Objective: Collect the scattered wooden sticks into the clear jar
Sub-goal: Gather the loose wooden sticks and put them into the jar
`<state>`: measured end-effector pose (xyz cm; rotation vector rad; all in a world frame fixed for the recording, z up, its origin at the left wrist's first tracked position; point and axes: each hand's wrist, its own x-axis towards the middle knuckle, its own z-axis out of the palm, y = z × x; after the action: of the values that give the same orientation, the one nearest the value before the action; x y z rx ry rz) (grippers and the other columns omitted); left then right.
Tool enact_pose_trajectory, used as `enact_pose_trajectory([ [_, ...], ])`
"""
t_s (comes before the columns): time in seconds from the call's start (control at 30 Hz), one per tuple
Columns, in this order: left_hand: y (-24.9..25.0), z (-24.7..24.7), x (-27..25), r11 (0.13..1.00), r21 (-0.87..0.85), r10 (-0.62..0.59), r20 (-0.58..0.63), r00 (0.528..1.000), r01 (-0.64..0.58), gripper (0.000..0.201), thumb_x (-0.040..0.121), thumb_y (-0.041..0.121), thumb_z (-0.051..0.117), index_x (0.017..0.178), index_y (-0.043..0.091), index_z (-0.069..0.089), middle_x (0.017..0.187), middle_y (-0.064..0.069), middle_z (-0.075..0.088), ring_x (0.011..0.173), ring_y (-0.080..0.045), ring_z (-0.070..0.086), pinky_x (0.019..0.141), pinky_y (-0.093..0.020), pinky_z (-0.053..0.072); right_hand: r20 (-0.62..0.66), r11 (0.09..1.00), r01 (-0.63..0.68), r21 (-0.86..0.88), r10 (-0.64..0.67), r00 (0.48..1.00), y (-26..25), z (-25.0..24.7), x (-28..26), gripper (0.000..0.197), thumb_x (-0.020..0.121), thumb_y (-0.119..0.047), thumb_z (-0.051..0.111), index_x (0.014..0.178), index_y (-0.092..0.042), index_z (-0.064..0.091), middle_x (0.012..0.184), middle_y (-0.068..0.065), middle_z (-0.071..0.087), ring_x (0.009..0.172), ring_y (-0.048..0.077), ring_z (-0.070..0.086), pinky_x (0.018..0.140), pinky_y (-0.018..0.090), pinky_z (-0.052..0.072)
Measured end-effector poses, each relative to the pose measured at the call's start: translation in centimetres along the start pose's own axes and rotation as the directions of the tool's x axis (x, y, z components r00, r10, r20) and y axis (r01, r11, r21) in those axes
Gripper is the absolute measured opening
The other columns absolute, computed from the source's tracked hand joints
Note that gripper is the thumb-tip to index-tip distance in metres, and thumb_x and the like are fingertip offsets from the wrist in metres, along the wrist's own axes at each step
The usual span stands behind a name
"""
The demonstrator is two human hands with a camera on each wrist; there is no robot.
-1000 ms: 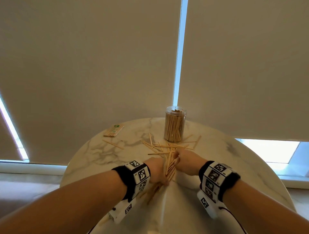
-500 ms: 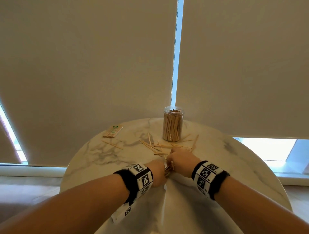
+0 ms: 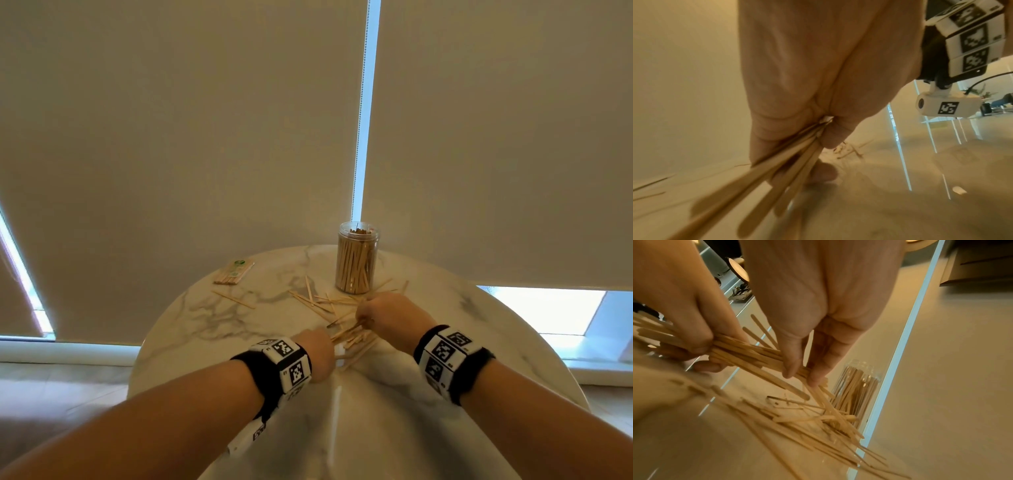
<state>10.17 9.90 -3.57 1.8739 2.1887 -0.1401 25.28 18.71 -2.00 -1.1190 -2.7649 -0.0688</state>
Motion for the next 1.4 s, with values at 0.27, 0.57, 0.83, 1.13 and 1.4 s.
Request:
enact_pose_trajectory([
  [0.27, -2.8, -1.1, 0.8, 0.948, -0.294, 0.101, -0.098, 0.99, -0.125, 0.032, 0.106, 0.043, 0.035, 0.112, 0.015, 0.051, 0.115, -0.011, 0.063, 0.099, -0.027, 0.059, 0.08, -0.032, 0.041, -0.164, 0.992, 0.024, -0.126, -0.045, 0.985, 1.7, -2.7, 0.1, 0.022, 0.101, -0.032, 0.053, 0.114, -0.029, 0.07, 0.105, -0.009, 0.069, 0.088, 0.012, 0.047, 0.076, 0.024, 0.043],
  [0.57, -4.9, -2.6, 0.7, 0.887, -0.376, 0.204, -0.201, 0.958, -0.267, 0.018, 0.106, 0.03, 0.04, 0.099, 0.022, 0.055, 0.095, 0.005, 0.061, 0.09, -0.018, 0.057, 0.079, -0.031, 0.043, -0.261, 0.981, -0.076, -0.176, 0.027, 0.965, 3.2, -4.4, 0.3, 0.019, 0.102, -0.029, 0.052, 0.108, -0.026, 0.07, 0.101, -0.008, 0.068, 0.087, 0.013, 0.042, 0.074, 0.026, 0.045],
  [0.83, -7.3, -2.2, 1.7, 0.645, -0.711, 0.053, -0.324, 0.945, -0.28, 0.027, 0.108, 0.031, 0.037, 0.097, 0.018, 0.057, 0.079, 0.0, 0.05, 0.064, -0.012, 0.041, 0.06, -0.026, 0.037, -0.257, 0.926, -0.257, 0.275, 0.328, 0.909, 3.7, -5.4, -0.2, 0.008, 0.095, -0.022, 0.065, 0.096, -0.022, 0.073, 0.087, -0.006, 0.07, 0.08, 0.015, 0.061, 0.068, 0.027, 0.045],
  [1.13, -4.0, -2.4, 3.0, 0.454, -0.771, -0.089, -0.537, 0.839, -0.446, 0.025, 0.107, 0.026, 0.042, 0.1, 0.018, 0.064, 0.1, 0.008, 0.073, 0.085, -0.007, 0.06, 0.079, -0.029, 0.045, -0.014, 0.641, -0.2, 0.741, 0.314, 0.949, -0.7, -4.4, 0.6, 0.008, 0.094, -0.02, 0.069, 0.098, -0.015, 0.072, 0.09, 0.003, 0.076, 0.086, 0.022, 0.073, 0.085, 0.038, 0.061],
  [1.4, -1.0, -1.1, 2.8, 0.374, -0.817, -0.021, -0.48, 0.877, -0.438, 0.021, 0.108, 0.028, 0.037, 0.103, 0.019, 0.056, 0.081, -0.004, 0.065, 0.063, -0.014, 0.06, 0.059, -0.03, 0.049, -0.05, 0.524, -0.134, 0.841, 0.322, 0.945, -3.6, -3.2, 1.5, 0.011, 0.095, -0.017, 0.068, 0.095, -0.007, 0.071, 0.087, 0.009, 0.076, 0.081, 0.023, 0.075, 0.079, 0.038, 0.063],
])
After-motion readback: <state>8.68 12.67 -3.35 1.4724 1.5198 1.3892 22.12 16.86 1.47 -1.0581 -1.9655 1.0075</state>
